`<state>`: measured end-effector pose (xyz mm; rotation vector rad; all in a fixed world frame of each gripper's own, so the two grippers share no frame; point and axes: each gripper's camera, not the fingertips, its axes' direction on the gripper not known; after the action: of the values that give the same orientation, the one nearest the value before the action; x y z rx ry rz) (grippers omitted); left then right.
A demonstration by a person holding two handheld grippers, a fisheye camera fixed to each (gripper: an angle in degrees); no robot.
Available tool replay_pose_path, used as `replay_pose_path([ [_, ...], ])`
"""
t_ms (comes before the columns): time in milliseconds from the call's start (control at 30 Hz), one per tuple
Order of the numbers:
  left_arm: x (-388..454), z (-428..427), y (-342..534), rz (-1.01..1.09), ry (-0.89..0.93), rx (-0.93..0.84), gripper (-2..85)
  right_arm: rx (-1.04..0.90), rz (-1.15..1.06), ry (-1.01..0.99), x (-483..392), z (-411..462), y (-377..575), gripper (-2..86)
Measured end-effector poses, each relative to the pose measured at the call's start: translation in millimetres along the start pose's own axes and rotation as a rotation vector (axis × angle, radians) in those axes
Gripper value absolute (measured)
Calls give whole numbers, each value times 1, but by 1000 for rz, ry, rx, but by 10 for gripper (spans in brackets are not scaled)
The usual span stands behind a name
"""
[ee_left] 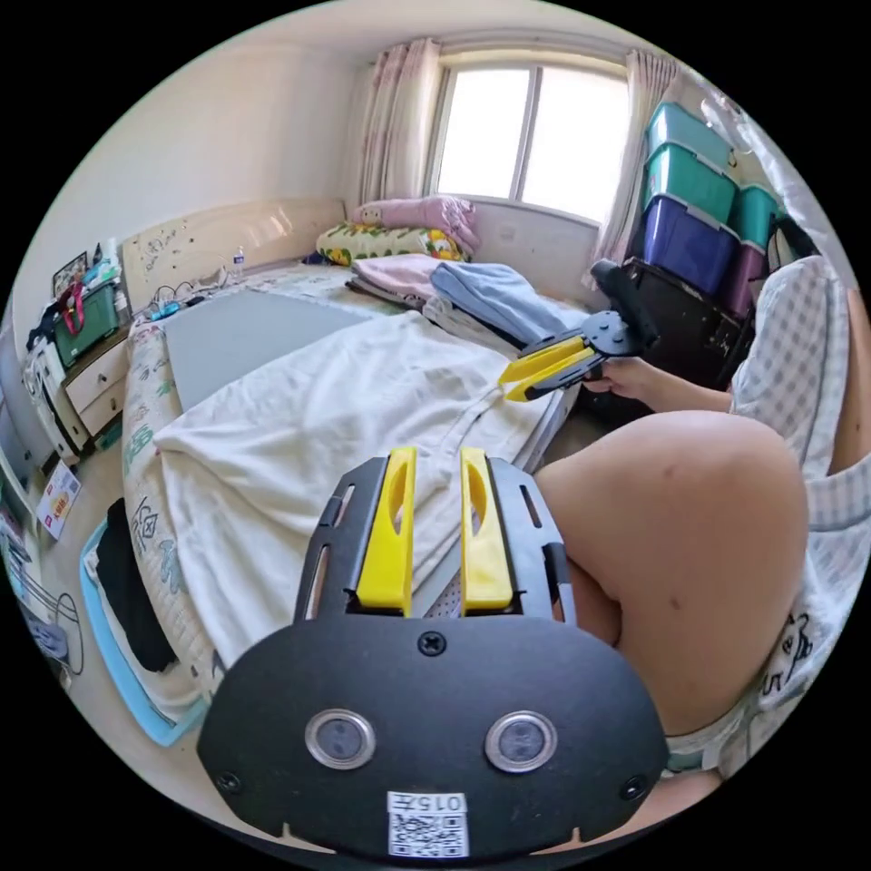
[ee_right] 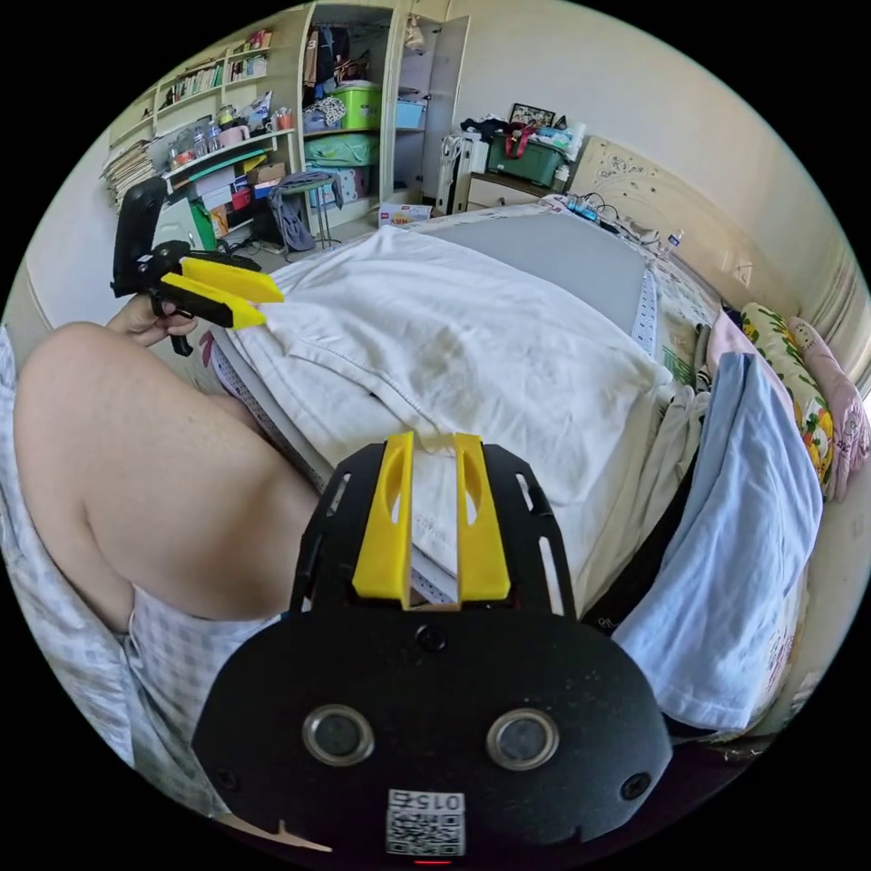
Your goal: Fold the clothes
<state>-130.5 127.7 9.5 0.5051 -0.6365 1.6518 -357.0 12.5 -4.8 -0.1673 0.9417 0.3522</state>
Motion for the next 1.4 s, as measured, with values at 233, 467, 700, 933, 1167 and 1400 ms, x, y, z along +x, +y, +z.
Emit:
replay_pose_path([
  [233, 27, 59, 18, 59, -59, -167, 30, 35, -9, 5, -17, 15, 33, -8],
  [467, 42, 46, 43, 8, -68, -54, 12, 135, 23, -109, -24, 16, 68, -4],
  [700, 29, 89, 67, -140, -14, -66, 25, 92, -18, -159, -53, 71, 49, 99],
  [933, 28, 98, 82, -168, -16, -38, 18, 13, -96, -46, -90, 116, 54, 3],
  [1167, 38, 103, 89, -112, -36, -70, 11, 5, -35, -184, -104, 121, 96, -6],
  [1400, 34, 131, 90, -119, -69, -152, 11, 86, 99, -244, -106, 149, 128, 40],
])
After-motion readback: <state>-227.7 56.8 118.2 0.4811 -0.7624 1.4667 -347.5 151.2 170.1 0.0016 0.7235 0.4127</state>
